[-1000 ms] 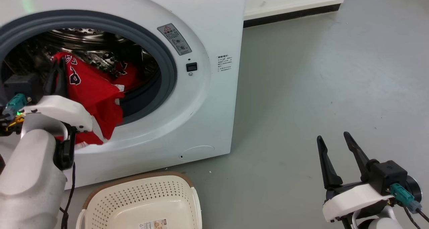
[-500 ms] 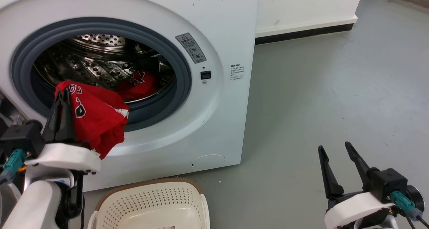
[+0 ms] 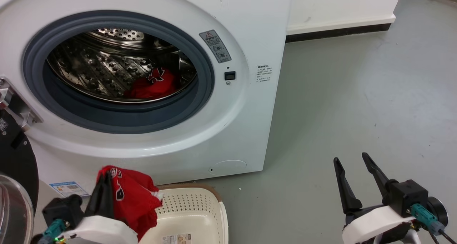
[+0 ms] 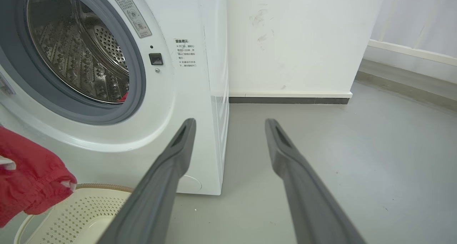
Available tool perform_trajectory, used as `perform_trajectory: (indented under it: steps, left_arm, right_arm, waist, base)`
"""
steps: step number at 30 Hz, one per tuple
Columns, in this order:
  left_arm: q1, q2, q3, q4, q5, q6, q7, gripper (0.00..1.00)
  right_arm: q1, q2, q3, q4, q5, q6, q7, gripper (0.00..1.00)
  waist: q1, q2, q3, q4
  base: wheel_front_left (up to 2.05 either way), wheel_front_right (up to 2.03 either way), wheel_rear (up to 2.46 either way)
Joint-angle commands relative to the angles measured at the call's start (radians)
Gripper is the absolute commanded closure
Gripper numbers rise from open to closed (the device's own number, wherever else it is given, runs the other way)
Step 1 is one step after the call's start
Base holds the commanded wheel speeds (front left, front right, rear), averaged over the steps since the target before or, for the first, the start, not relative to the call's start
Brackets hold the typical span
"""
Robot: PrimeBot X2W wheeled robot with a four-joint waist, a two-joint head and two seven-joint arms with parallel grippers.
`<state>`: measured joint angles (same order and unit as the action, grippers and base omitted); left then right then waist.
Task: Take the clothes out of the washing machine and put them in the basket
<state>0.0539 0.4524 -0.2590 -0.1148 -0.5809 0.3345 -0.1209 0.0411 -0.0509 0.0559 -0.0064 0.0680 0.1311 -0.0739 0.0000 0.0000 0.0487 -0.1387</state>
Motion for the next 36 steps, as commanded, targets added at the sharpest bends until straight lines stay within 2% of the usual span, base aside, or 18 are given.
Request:
perform_trajectory:
  steps: [1,6,13,17,26,36]
  left_arm:
    - [0.022,-0.025,-0.012,0.044,-0.02,-0.012,-0.009,1.0]
    - [0.025,-0.073,-0.032,0.196,-0.062,-0.056,-0.037,1.0]
    - [-0.052,-0.112,-0.034,0.404,-0.099,-0.123,-0.077,1.0]
    - [-0.102,-0.122,-0.032,0.51,-0.111,-0.151,-0.084,1.0]
    - [-0.258,-0.136,-0.017,0.851,-0.138,-0.223,-0.104,1.0]
    - [-0.447,-0.153,-0.018,1.131,-0.142,-0.302,-0.12,1.0]
  right_arm:
    - [-0.018,0.001,0.004,-0.006,-0.004,-0.001,-0.004,0.0]
    - [-0.046,0.001,0.012,-0.013,-0.013,-0.001,-0.007,0.0]
    - [-0.099,0.001,0.016,-0.019,-0.011,-0.001,-0.02,0.0]
    - [-0.123,0.001,0.018,-0.019,-0.012,-0.001,-0.023,0.0]
    - [-0.192,0.001,0.03,-0.011,0.002,-0.001,-0.054,0.0]
    - [-0.25,0.001,0.04,-0.003,0.017,-0.001,-0.088,0.0]
  waist:
    - [0.0,0.0,0.016,0.001]
    - [0.0,0.0,0.067,-0.011]
    - [0.0,0.0,0.179,-0.04]
    - [0.0,0.0,0.236,-0.054]
    - [0.0,0.0,0.378,-0.094]
    - [0.0,0.0,0.522,-0.121]
  base:
    - [0.0,0.0,0.0]
    - [0.0,0.0,0.0]
    - [0.0,0.0,0.0]
    - [0.0,0.0,0.0]
    - [0.0,0.0,0.0]
    - [0.0,0.0,0.0]
